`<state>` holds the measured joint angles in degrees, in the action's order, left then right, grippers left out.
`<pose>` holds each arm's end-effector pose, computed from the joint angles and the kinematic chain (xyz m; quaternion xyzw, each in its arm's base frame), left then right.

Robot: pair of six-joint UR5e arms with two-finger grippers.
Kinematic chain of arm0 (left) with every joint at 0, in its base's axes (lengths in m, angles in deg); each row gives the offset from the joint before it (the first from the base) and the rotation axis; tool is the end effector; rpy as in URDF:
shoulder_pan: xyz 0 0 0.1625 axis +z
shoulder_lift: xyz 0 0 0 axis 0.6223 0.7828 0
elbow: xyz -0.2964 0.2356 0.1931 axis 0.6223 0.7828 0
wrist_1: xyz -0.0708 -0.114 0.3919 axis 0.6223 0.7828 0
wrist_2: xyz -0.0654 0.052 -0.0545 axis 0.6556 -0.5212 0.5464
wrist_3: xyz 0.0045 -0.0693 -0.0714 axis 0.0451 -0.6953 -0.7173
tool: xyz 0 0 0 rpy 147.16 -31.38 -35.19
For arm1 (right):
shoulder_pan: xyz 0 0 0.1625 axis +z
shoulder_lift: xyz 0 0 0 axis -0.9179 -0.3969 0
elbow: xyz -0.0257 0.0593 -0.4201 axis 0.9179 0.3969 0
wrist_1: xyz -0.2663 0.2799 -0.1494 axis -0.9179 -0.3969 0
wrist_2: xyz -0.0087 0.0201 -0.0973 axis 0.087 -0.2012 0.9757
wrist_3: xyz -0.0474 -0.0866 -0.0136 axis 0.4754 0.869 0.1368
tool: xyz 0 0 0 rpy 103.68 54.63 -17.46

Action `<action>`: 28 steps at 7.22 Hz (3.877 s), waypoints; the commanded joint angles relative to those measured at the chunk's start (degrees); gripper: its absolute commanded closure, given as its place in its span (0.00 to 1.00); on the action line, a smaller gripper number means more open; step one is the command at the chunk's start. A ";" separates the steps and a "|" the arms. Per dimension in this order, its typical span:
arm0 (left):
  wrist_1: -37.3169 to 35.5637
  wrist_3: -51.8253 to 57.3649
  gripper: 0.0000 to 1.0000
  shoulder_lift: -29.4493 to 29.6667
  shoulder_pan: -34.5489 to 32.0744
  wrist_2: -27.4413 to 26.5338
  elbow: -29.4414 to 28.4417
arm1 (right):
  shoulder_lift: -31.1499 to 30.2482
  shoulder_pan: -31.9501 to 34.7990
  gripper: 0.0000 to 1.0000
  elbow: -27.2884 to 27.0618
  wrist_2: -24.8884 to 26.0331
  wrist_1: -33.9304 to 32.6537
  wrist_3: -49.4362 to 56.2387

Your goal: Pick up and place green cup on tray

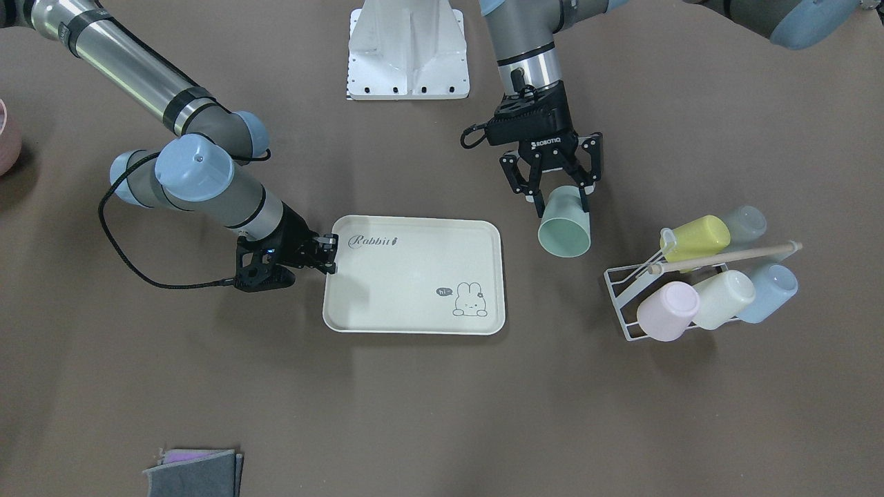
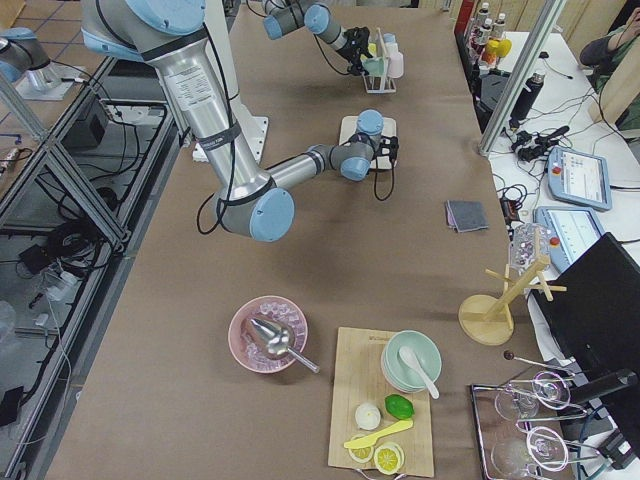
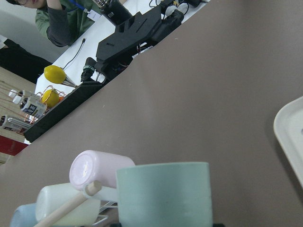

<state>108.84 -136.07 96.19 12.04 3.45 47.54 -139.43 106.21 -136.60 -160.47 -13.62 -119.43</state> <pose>0.4440 -0.4213 0.1977 0.3684 0.1489 0.0330 0.9171 -0.5004 -0.5187 0.3464 0.0181 -0.5413 0.0333 0.8400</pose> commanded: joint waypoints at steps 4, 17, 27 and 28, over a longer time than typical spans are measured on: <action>15.83 -6.55 1.00 0.09 1.39 -0.41 -2.83 | -4.20 7.74 0.00 -5.45 -2.84 -3.58 1.90; 56.71 -6.20 1.00 7.91 5.69 -12.08 -27.79 | -22.77 19.65 0.00 -20.69 1.26 -33.14 40.58; 74.04 11.56 1.00 11.78 7.37 -20.63 -40.10 | -23.65 20.44 0.00 -20.60 0.91 -33.14 40.58; 75.26 11.56 1.00 11.78 7.37 -21.67 -42.02 | -23.65 20.53 0.00 -20.69 0.74 -33.14 40.58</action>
<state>183.11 -124.53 107.94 19.37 -17.24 7.35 -163.07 126.67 -157.24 -159.61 -46.76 -78.85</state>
